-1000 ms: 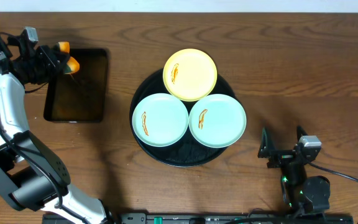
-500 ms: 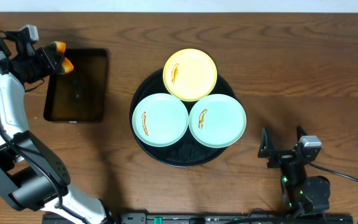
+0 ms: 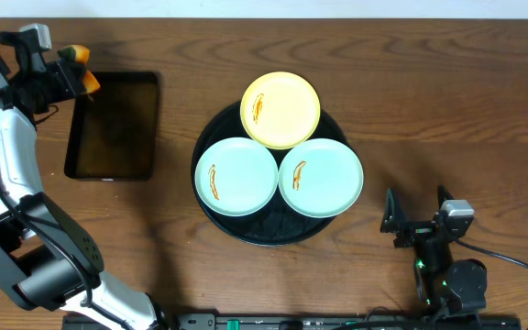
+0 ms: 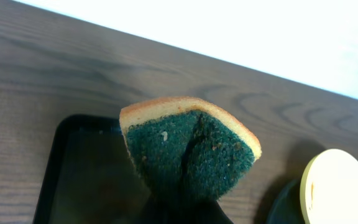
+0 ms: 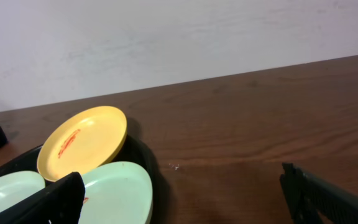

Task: Clean dirty plates on tray and stack at the side

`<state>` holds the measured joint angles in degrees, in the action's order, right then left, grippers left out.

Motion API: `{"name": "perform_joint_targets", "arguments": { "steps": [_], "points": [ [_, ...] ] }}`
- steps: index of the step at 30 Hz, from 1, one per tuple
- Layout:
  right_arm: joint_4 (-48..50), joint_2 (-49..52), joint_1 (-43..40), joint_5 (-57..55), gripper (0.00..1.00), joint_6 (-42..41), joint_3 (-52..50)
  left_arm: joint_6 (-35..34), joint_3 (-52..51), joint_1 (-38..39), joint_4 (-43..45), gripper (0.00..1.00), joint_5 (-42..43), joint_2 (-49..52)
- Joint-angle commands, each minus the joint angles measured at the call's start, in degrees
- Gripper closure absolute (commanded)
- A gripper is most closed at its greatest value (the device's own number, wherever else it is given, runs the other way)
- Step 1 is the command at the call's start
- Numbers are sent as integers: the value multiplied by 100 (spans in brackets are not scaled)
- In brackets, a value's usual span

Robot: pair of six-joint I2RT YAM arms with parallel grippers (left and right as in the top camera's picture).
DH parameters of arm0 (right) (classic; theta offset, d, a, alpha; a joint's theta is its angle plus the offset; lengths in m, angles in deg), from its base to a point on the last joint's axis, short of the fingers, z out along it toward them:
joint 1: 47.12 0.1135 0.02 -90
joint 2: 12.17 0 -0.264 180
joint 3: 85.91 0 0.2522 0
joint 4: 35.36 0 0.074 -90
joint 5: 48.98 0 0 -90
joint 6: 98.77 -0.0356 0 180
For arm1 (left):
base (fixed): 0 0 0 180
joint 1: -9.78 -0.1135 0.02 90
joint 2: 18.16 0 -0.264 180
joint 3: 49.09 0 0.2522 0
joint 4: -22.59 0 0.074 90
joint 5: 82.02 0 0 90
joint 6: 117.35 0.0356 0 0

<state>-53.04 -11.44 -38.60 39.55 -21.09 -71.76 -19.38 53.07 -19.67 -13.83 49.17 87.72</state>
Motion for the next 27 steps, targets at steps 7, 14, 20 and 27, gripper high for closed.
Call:
{"name": "perform_joint_targets", "arguments": {
  "steps": [7, 14, 20, 27],
  "points": [
    [-20, 0, -61, 4, 1, 81, -7, -1176, -7, 33, 920, 93, 857, 35],
    [-20, 2, -61, 2, 1, 81, -7, -1325, -4, 9, 1027, 93, 1281, -295],
    [-20, 2, -61, 2, 1, 81, -7, -1322, -4, 11, 1082, 93, 1276, -822],
    [-20, 2, -61, 4, 1, 81, -7, -1307, -7, 22, 894, 93, 1034, -1145]
  ]
}}
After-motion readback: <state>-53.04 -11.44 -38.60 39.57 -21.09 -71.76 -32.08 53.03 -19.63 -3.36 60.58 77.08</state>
